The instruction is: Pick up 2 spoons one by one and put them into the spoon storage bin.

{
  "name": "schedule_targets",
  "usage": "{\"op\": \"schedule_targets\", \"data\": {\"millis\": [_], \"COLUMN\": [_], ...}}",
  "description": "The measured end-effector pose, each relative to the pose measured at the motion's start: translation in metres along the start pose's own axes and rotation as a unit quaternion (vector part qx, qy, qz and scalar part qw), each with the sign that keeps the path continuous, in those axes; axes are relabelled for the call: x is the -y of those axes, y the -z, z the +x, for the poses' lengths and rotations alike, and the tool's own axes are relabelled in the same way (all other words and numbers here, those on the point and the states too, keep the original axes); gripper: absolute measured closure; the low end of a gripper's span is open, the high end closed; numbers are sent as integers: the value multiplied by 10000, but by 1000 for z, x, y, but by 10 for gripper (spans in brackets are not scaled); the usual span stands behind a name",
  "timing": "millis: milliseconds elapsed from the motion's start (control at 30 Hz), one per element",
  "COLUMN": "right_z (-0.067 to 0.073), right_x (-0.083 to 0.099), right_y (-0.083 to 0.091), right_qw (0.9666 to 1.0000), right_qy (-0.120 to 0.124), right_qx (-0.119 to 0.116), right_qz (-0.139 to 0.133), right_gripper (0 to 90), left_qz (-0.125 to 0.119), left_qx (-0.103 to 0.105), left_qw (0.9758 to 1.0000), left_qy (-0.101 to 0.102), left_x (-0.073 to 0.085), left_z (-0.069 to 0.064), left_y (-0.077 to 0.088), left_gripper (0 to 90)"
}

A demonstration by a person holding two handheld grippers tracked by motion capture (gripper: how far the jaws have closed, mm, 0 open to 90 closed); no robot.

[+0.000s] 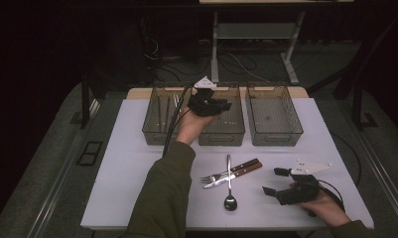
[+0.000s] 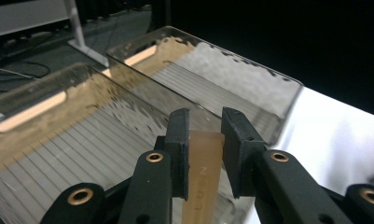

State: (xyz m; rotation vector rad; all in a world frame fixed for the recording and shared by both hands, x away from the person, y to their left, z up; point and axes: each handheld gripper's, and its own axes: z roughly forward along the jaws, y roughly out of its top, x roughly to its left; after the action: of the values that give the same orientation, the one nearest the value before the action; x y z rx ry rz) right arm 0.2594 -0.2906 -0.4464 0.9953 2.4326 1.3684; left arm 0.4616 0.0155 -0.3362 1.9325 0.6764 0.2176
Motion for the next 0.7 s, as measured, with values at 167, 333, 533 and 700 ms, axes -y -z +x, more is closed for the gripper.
{"op": "schedule_targets", "data": {"millis": [167,333,533,700], "right_z": [0,0,0,0], "right_x": [0,0,0,0], "right_y": [0,2,1,1], "right_qw": [10000,10000,10000,10000], "right_qy": [10,1,12,20], "right_qx": [-27,-42,-48,-39], "right_qz": [-16,-47,-50,-38], "right_gripper": [150,150,150,150], "left_qz": [-42,36,466,646], "left_qx": [-105,-168,-357,-588], "left_qw": [9999,9997,9982,9962], "left_qy": [89,194,126,29], "left_x": [-7,-3,9,16], "left_z": [6,11,14,13], "left_y": [-15,-30,-45,-49], "left_gripper": [721,720,713,563]}}
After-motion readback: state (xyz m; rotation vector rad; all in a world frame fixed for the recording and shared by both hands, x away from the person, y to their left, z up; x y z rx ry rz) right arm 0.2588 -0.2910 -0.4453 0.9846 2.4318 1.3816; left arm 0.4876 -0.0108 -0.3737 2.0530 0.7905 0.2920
